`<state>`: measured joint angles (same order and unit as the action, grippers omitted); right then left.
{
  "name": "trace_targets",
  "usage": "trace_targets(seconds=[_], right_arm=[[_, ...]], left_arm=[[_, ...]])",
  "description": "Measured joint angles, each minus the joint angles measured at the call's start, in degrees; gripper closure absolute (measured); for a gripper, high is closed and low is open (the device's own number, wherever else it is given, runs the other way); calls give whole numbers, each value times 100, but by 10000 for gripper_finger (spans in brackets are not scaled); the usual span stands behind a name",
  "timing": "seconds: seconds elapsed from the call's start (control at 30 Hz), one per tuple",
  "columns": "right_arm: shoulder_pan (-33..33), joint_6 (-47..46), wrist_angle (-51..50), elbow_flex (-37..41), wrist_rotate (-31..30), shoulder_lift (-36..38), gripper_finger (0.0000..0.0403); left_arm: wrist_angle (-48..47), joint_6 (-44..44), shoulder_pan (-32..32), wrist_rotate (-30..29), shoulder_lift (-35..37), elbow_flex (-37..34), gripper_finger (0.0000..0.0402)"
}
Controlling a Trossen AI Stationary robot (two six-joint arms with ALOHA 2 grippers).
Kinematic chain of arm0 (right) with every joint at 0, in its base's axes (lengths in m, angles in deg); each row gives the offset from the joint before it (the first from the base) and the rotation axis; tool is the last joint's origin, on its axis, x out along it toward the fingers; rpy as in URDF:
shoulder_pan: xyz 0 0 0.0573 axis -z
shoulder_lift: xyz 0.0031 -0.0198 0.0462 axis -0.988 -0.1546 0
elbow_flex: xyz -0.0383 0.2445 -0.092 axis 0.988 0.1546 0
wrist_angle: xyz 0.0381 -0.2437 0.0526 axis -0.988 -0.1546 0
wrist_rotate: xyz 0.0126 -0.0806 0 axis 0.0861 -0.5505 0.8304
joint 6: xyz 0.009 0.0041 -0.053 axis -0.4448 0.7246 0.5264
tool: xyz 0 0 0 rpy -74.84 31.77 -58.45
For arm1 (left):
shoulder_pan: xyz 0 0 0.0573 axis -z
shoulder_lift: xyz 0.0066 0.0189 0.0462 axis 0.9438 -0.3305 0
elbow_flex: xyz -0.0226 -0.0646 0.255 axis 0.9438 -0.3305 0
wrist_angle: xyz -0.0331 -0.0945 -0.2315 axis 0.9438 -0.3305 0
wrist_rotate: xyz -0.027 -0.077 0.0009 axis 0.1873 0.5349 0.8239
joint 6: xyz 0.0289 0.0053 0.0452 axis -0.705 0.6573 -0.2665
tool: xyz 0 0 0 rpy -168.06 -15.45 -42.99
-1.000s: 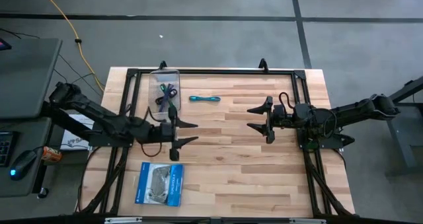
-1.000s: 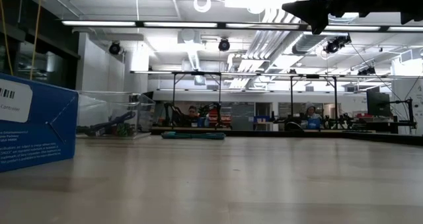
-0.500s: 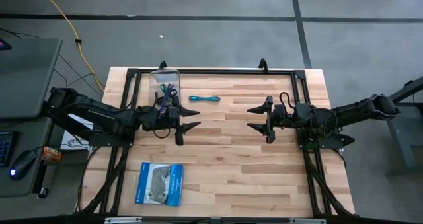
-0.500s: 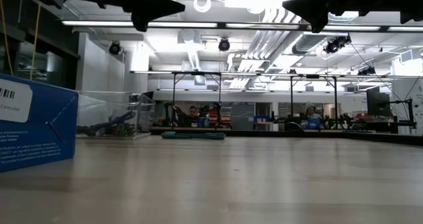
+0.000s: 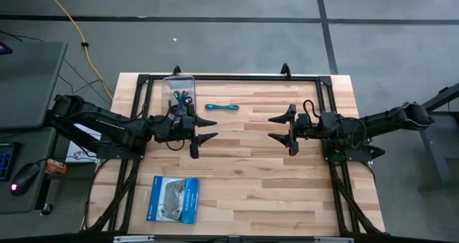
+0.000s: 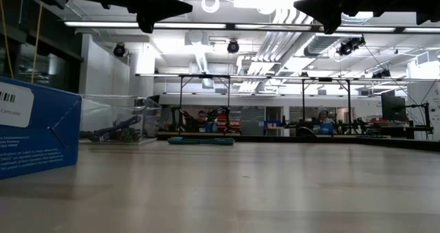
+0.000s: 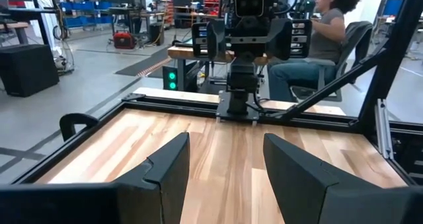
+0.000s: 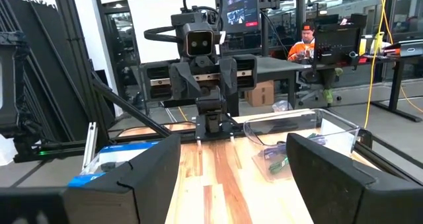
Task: Pick and place USB-C Cables
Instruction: Put the blue USB cable into the transparent bin
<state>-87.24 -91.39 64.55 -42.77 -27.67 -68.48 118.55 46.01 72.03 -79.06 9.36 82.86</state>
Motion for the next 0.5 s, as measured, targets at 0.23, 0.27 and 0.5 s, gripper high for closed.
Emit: trace_targets(seconds=[0.23,0.27,0.5], right_arm=[[0,6,0,0,0,0,135],[0,6,0,0,0,0,135],[0,7,0,0,0,0,135]], left_arm=[[-4,0,0,0,0,0,227],[-5,0,0,0,1,0,227],[-1,214,37,-574,-74,18,227]])
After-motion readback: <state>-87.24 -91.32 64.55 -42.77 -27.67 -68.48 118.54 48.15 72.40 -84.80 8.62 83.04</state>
